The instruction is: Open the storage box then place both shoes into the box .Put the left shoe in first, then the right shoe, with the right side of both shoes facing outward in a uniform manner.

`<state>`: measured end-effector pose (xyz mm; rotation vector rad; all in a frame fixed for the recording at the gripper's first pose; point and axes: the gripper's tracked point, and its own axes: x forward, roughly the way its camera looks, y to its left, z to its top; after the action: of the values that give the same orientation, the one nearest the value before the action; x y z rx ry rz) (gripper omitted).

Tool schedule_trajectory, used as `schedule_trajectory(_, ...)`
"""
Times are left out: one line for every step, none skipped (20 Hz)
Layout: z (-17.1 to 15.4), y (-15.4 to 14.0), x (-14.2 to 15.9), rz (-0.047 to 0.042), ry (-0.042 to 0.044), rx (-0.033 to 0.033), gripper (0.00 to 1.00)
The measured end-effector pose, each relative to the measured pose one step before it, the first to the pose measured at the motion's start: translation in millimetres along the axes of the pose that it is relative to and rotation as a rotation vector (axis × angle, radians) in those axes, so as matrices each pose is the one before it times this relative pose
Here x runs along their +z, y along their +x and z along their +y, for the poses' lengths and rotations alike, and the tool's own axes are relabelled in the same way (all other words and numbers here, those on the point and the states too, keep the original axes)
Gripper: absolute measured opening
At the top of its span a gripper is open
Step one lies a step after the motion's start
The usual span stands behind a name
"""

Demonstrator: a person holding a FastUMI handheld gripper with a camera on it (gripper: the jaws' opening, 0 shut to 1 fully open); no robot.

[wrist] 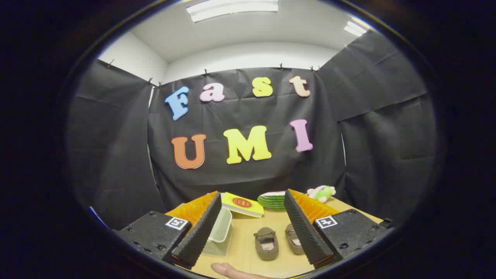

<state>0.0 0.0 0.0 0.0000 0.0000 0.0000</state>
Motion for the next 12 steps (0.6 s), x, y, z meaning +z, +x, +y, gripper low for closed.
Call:
schedule_trajectory(1.37, -0.77, 0.5, -0.00451, -0.00426, 0.002, 1.0)
schedule_trajectory(1.96, -0.12, -0.02, 0.00102, -0.00587, 0.00197, 1.0)
schedule_trajectory(2.25, -0.39, -1.93, 0.00433, -0.00751, 0.00405, 1.0)
schedule_trajectory(1.66, -0.6, 0.07, 0.00232, -0.0078, 0.00336, 1.0)
schedule_trajectory(0.18, -0.89, -0.7, 0.001, -0.00883, 0.00027, 1.0)
schedule_trajectory(-0.96, -0.13, 0.8, -0.00202, -0.00805, -0.00348, 1.0)
schedule_trajectory(0.26, -0.7, 0.51, -0.00173, -0.00768, -0.00172, 1.0)
schedule_trajectory(0.97, 0.16, -0.19, 0.00071, -0.00642, 0.00245, 1.0)
schedule_trajectory(0.9, 0.05, -1.98, 0.00397, -0.00274, 0.00318, 1.0)
schedule_trajectory(-0.3, -0.05, -1.42, 0.00494, 0.0022, 0.00034, 1.0)
schedule_trajectory(-1.58, 0.13, -2.09, 0.00619, -0.00055, -0.00182, 1.0)
schedule_trajectory(-1.7, 1.11, -0.49, 0.0027, -0.00475, -0.00459, 1.0)
